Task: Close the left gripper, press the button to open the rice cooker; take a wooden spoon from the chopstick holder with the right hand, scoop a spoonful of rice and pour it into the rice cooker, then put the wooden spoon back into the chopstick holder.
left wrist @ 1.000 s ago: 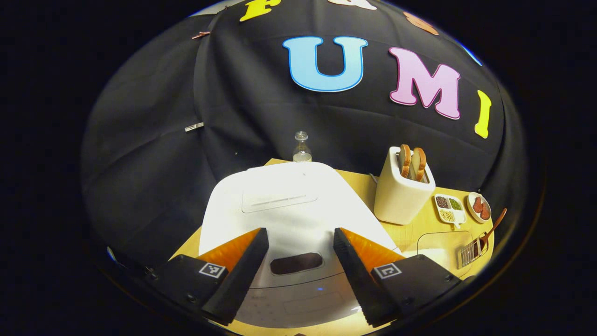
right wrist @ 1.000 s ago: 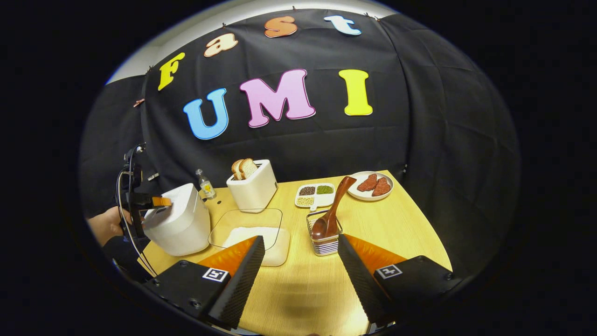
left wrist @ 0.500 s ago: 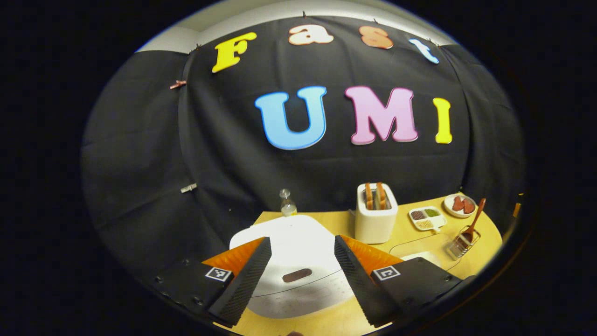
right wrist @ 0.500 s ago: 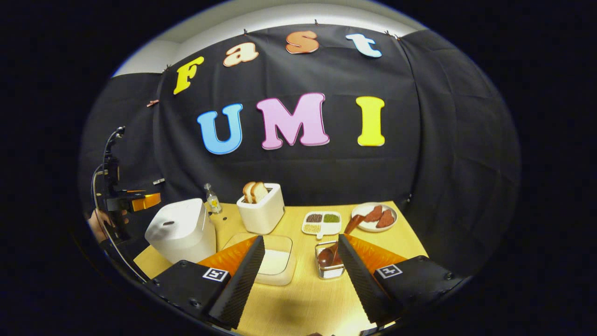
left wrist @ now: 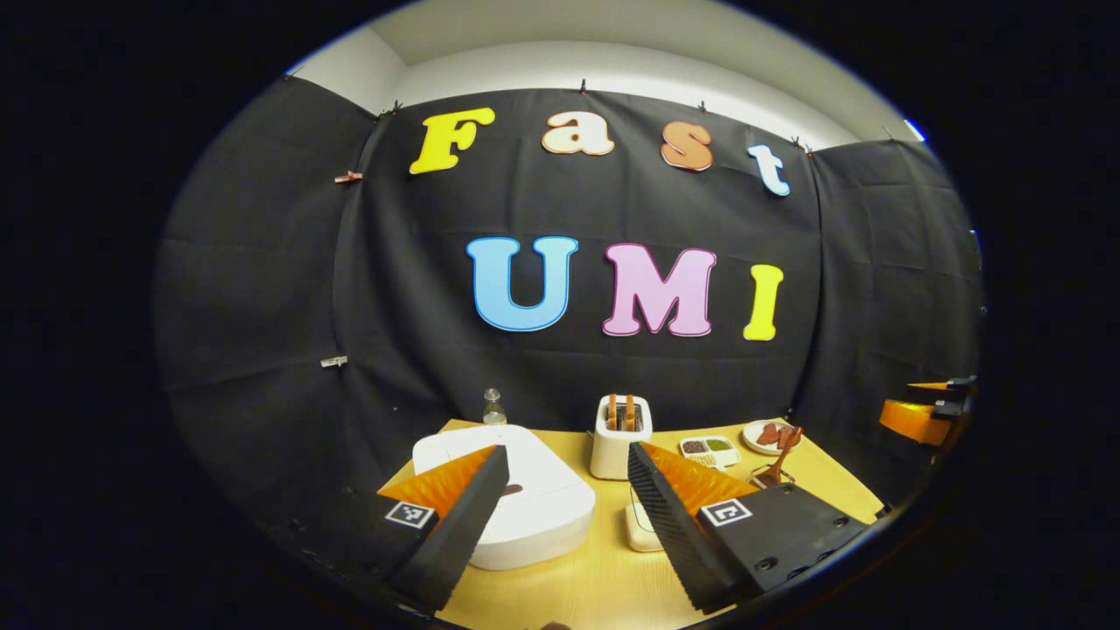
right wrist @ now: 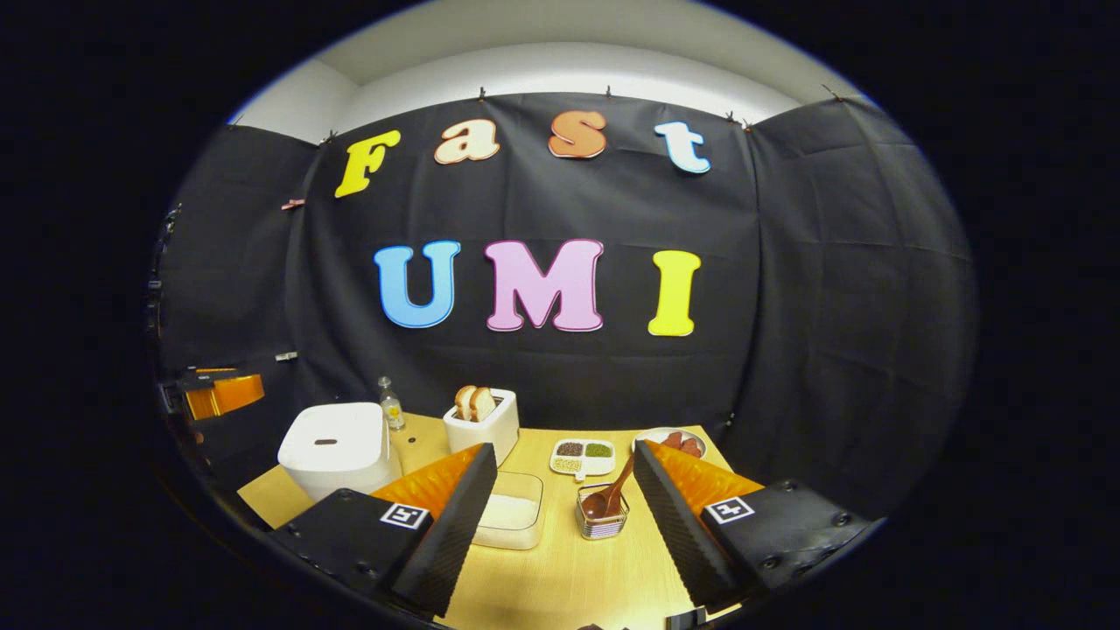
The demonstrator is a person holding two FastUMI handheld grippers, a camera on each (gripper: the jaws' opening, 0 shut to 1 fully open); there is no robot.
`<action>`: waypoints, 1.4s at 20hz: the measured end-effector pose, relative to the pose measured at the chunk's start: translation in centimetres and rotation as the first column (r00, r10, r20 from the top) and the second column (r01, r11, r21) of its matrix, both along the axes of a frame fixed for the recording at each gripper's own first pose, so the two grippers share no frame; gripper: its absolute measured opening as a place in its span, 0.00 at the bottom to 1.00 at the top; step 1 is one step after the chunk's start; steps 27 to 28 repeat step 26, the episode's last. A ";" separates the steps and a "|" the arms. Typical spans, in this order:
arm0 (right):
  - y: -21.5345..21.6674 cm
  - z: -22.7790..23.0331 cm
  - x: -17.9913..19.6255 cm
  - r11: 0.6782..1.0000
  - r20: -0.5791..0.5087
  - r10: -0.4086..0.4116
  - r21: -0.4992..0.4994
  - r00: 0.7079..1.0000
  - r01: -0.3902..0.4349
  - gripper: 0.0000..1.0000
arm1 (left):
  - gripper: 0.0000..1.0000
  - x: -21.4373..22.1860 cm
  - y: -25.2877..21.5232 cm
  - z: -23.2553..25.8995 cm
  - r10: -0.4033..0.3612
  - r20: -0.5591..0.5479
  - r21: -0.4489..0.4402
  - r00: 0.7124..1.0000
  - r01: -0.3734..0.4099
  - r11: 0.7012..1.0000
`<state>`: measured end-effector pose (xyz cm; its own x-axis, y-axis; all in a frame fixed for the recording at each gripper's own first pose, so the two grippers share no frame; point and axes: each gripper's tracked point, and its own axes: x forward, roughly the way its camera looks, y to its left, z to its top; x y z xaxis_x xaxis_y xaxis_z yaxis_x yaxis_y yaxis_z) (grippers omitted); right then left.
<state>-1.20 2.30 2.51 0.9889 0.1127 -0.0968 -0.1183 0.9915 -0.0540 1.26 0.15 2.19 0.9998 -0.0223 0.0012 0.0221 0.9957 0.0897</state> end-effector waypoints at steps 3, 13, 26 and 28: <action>0.6 -0.8 -1.1 0.996 0.016 -0.073 0.059 0.997 0.072 0.98 | 0.95 -0.6 0.3 0.1 -0.030 0.026 -0.023 0.999 0.030 0.999; 2.7 0.0 -1.3 0.994 0.027 -0.063 0.092 0.998 0.061 0.98 | 0.93 -2.6 3.0 -1.6 -0.008 -0.003 -0.087 1.000 0.008 0.996; 2.8 -0.5 -2.4 0.995 0.019 -0.070 0.078 0.997 0.068 0.98 | 0.94 -2.6 2.4 -3.4 -0.038 -0.034 -0.042 0.999 0.037 0.998; 2.8 -0.5 -2.4 0.995 0.019 -0.070 0.078 0.997 0.068 0.98 | 0.94 -2.6 2.4 -3.4 -0.038 -0.034 -0.042 0.999 0.037 0.998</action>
